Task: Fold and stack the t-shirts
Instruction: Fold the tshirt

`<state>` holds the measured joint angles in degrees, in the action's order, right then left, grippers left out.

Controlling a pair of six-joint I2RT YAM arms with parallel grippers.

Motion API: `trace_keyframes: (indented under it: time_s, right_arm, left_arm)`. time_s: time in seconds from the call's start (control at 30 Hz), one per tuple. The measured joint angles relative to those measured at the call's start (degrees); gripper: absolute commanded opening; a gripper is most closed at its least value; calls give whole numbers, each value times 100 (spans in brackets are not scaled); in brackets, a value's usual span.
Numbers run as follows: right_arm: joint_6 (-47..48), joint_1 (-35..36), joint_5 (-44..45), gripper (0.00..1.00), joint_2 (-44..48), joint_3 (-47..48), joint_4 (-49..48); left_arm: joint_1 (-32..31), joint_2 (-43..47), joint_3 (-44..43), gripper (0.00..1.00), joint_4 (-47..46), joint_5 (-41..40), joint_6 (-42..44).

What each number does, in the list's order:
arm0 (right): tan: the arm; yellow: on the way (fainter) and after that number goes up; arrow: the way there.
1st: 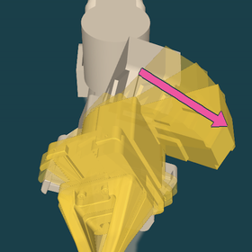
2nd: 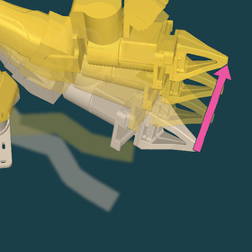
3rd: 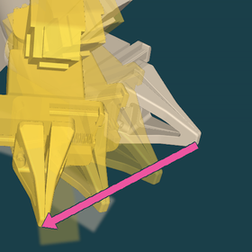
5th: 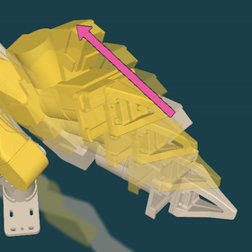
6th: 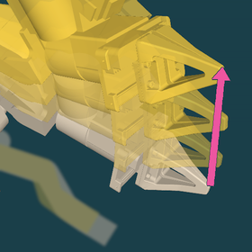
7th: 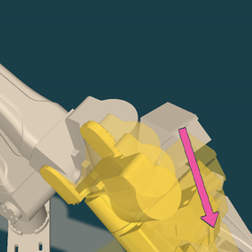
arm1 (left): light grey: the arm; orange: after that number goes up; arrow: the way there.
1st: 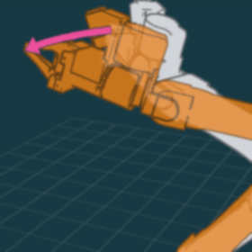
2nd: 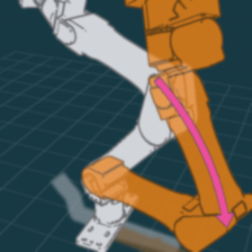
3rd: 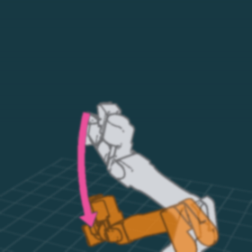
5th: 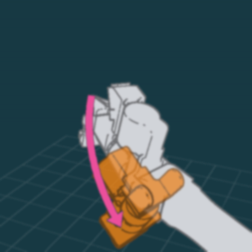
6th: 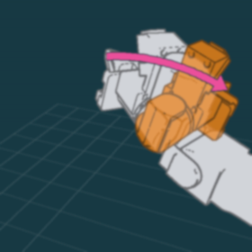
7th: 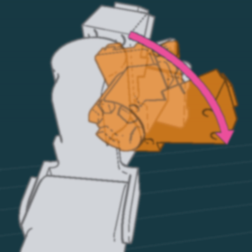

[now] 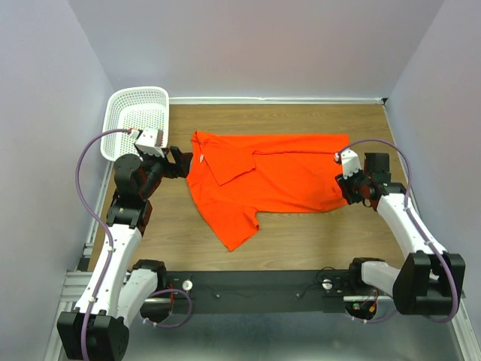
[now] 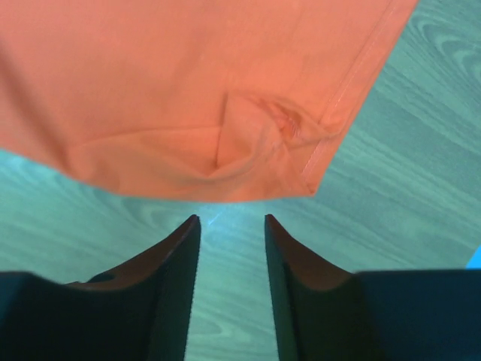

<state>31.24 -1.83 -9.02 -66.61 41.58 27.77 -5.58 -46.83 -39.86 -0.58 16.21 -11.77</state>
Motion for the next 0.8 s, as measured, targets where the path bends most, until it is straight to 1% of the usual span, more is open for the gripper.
trace_keyframes:
  time_s: [0.13, 0.23, 0.3, 0.37, 0.4, 0.47, 0.53, 0.63, 0.8]
  right_arm:
    - [120, 0, 0, 49, 404, -13, 315]
    - [35, 0, -17, 49, 186, 188, 350]
    - [-50, 0, -116, 50, -190, 393, 326]
    - [-188, -2, -363, 50, -890, 708, 280]
    - [-232, -2, -431, 50, -1040, 769, 256]
    - [-323, -2, -590, 50, -1674, 990, 190]
    - [-374, 0, -623, 50, -2015, 1075, 105]
    - [-452, 0, -616, 50, -2352, 1102, 2]
    - [-531, 0, -431, 49, -2422, 1097, -229]
  left_arm:
    - [0, 0, 0, 86, 0, -2, 0]
    - [0, 0, 0, 86, 0, -2, 0]
    - [0, 0, 0, 86, 2, -2, 0]
    - [0, 2, 0, 86, 0, -2, 0]
    - [0, 2, 0, 86, 2, -2, 0]
    - [0, 13, 0, 86, 2, -2, 0]
    - [0, 35, 0, 86, 2, -2, 2]
    - [0, 42, 0, 86, 0, -2, 2]
    - [0, 42, 0, 86, 2, 0, 2]
